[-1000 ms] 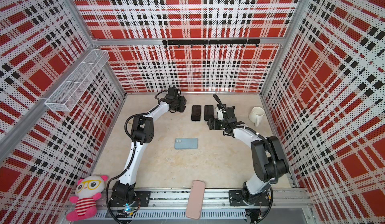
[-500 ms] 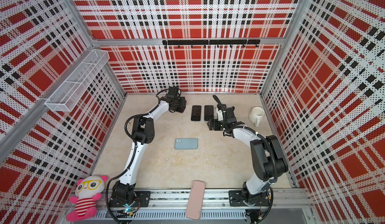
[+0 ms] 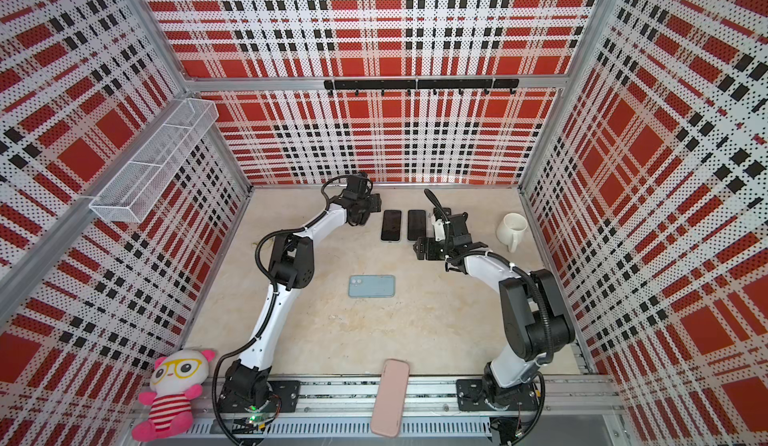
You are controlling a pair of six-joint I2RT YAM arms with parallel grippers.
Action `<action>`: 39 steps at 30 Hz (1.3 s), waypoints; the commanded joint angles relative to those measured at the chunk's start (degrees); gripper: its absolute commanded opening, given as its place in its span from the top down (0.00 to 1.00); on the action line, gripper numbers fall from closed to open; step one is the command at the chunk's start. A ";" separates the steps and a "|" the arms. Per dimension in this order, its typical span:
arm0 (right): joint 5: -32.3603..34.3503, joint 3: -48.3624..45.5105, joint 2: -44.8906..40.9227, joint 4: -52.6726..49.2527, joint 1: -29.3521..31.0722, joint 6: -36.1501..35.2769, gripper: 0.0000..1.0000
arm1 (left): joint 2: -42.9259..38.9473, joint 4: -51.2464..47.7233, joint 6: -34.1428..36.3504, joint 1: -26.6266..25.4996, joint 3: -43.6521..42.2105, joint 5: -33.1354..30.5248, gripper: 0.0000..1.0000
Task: Put the phone into the phone case
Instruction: 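Release the case and raise the left gripper toward the far phones, then lower the left gripper over the pink-edged black phone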
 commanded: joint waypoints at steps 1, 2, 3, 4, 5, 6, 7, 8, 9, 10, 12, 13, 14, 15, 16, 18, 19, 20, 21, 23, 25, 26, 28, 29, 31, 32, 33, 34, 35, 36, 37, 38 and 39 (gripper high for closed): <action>0.11 1.11 -0.05 -0.61 -0.72 -0.88 0.11 | 2.73 -3.61 -2.83 2.45 2.39 1.31 0.35; 0.03 1.13 -0.02 -0.53 -0.80 -0.92 0.11 | 2.84 -4.44 -3.12 3.06 1.83 2.64 0.37; -0.04 1.23 0.15 -0.47 -0.81 -0.89 0.11 | 3.08 -5.50 -3.07 3.47 1.49 3.76 0.38; -0.21 1.22 0.24 -0.38 -0.83 -0.88 0.11 | 3.18 -6.49 -3.08 3.58 1.31 4.30 0.40; -0.39 1.32 0.33 -0.44 -0.85 -0.89 0.11 | 3.53 -8.00 -1.88 3.59 1.51 4.84 0.40; -0.41 1.33 0.33 -0.45 -0.81 -0.88 0.11 | 3.87 -10.06 -0.63 3.56 2.16 4.75 0.41; -0.40 1.31 0.29 -0.47 -0.81 -0.79 0.11 | 4.15 -11.96 0.36 3.57 2.58 4.77 0.42; -0.35 1.22 0.24 -0.36 -0.83 -0.70 0.11 | 4.13 -13.49 1.42 3.59 2.59 5.06 0.42; -0.42 1.31 0.25 -0.27 -0.85 -0.54 0.11 | 4.01 -14.96 2.36 3.59 2.25 5.36 0.42; -0.51 1.33 0.31 -0.27 -0.93 -0.44 0.11 | 3.88 -16.06 3.23 3.59 2.17 5.69 0.43; -0.77 1.40 0.29 -0.18 -0.87 -0.18 0.11 | 3.59 -19.31 4.69 3.67 2.05 5.81 0.44; -0.79 1.39 0.29 -0.27 -0.83 -0.17 0.11 | 3.16 -20.80 5.34 3.67 1.47 5.96 0.45; -0.58 1.41 0.23 -0.35 -0.81 -0.17 0.11 | 2.28 -21.70 5.76 3.67 0.06 6.08 0.46; -0.46 1.42 0.12 -0.51 -0.86 -0.17 0.11 | 1.31 -22.08 6.22 3.59 -1.97 6.23 0.47; -0.37 1.41 -0.08 -0.61 -0.84 -0.17 0.11 | -0.43 -22.10 6.76 3.54 -4.83 6.04 0.49; -0.22 1.27 -0.36 -0.62 -0.84 -0.18 0.11 | -3.58 -22.10 7.77 3.43 -10.86 4.70 0.52; -0.26 1.23 -0.41 -0.63 -0.82 -0.17 0.11 | -5.43 -22.10 8.30 3.34 -14.54 4.41 0.52; -0.26 1.24 -0.44 -0.62 -0.84 -0.17 0.11 | -7.35 -22.09 8.94 3.32 -17.91 4.17 0.52; -0.22 1.19 -0.43 -0.66 -0.81 -0.17 0.11 | -9.26 -21.98 9.07 3.32 -20.87 3.55 0.52; -0.26 1.24 -0.38 -0.73 -0.85 -0.17 0.11 | -13.71 -20.43 8.70 3.75 -27.07 1.86 0.52; -0.44 1.33 -0.24 -0.71 -0.82 -0.17 0.11 | -16.66 -19.90 8.06 4.60 -30.10 1.38 0.53; -0.53 1.35 -0.28 -0.71 -0.86 -0.16 0.11 | -17.94 -20.11 8.12 4.96 -30.53 2.13 0.53; -0.51 1.33 -0.41 -0.65 -0.82 -0.05 0.11 | -20.60 -20.08 7.68 4.92 -30.87 0.82 0.52; -0.50 1.29 -0.41 -0.63 -0.82 0.00 0.11 | -21.95 -19.67 7.38 4.61 -30.80 -0.34 0.49; -0.51 1.32 -0.49 -0.65 -0.85 0.08 0.11 | -24.43 -18.45 6.70 4.06 -30.55 -2.50 0.35; -0.53 1.33 -0.59 -0.62 -0.91 0.05 0.11 | -25.27 -17.82 6.27 3.87 -30.34 -3.66 0.28; -0.50 1.23 -0.63 -0.62 -0.85 0.09 0.11 | -26.02 -17.09 5.78 3.70 -30.12 -5.08 0.22; -0.53 1.24 -0.59 -0.62 -0.81 0.04 0.11 | -26.32 -16.47 5.49 3.72 -30.00 -6.52 0.15; -0.52 1.20 -0.57 -0.62 -0.81 0.00 0.11 | -26.15 -16.22 5.54 3.83 -29.72 -7.60 0.11; -0.50 1.23 -0.72 -0.70 -0.88 -0.08 0.11 | -25.54 -16.21 5.71 3.96 -28.96 -8.75 0.06; -0.48 1.21 -0.79 -0.79 -0.81 -0.17 0.11 | -24.47 -16.65 6.48 4.15 -27.85 -9.60 0.01; -0.47 1.15 -0.89 -0.80 -0.82 -0.26 0.11 | -23.56 -17.21 7.31 4.27 -26.78 -10.02 0.02; -0.43 1.07 -1.13 -0.83 -0.81 -0.34 0.10 | -22.36 -17.65 8.25 4.50 -25.57 -10.68 0.02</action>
